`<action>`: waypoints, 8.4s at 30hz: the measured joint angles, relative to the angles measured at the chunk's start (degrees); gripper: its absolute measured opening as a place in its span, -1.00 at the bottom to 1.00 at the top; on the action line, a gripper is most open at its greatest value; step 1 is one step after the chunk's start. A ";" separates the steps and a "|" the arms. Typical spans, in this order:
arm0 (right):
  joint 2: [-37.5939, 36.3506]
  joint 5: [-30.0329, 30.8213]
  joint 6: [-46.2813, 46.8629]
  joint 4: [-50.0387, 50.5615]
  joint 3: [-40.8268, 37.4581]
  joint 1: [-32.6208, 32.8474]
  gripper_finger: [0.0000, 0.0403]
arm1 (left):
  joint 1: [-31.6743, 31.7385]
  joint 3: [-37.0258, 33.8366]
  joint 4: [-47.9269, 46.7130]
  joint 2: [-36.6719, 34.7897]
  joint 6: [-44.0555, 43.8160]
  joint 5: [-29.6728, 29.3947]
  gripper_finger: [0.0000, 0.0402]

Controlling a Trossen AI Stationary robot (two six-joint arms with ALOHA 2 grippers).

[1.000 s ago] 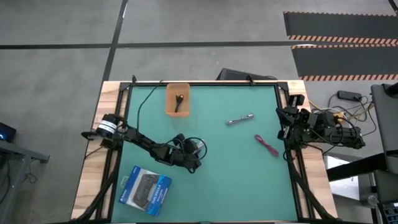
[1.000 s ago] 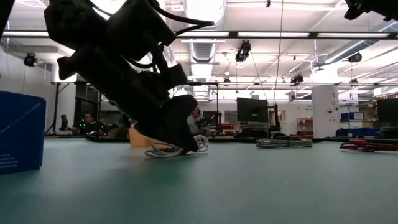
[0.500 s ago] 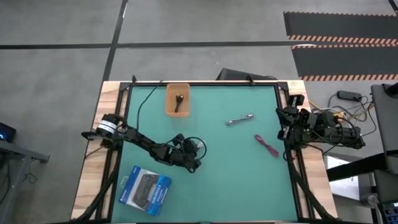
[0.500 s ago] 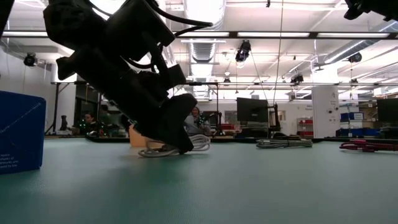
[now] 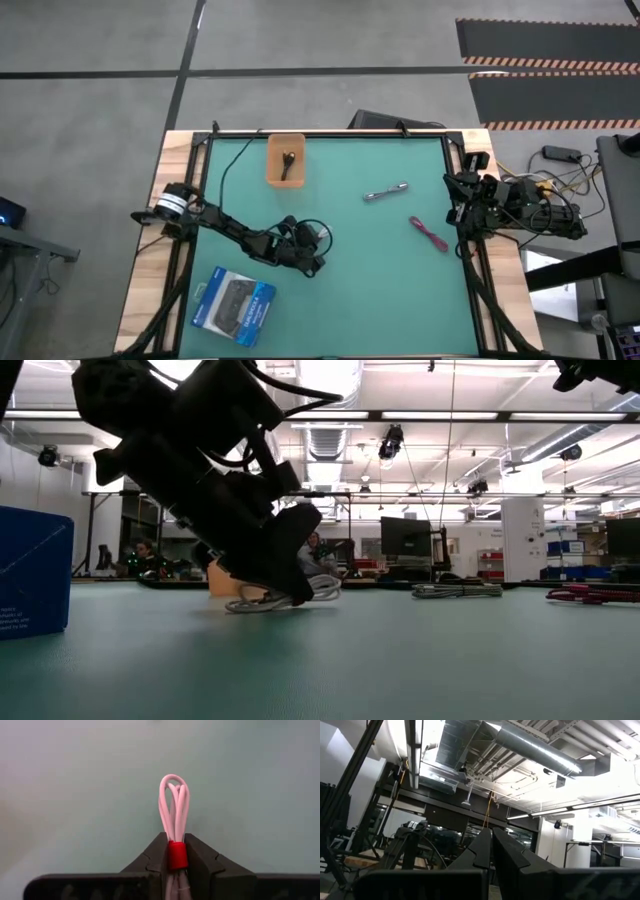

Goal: Pick and place USB-C Cables
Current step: Put the white charger cable into the orange bin

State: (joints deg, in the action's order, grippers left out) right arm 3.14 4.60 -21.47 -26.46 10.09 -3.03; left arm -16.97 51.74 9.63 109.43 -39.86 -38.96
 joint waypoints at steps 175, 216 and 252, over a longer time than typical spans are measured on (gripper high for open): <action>0.39 3.06 6.55 18.96 9.25 0.00 -0.96 | 42.90 23.89 -51.04 -5.38 1.16 0.98 -0.84; 0.39 3.06 6.49 19.03 9.25 0.00 -0.96 | 43.87 23.61 -50.64 -0.55 -2.50 0.98 -0.80; 0.39 3.02 6.49 19.01 9.25 -0.02 -0.96 | 43.91 22.95 -50.62 -0.55 -6.38 1.05 -0.79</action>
State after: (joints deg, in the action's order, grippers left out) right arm 3.53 7.62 -14.98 -7.44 19.33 -3.05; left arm 26.94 74.70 -40.99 108.88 -46.24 -37.91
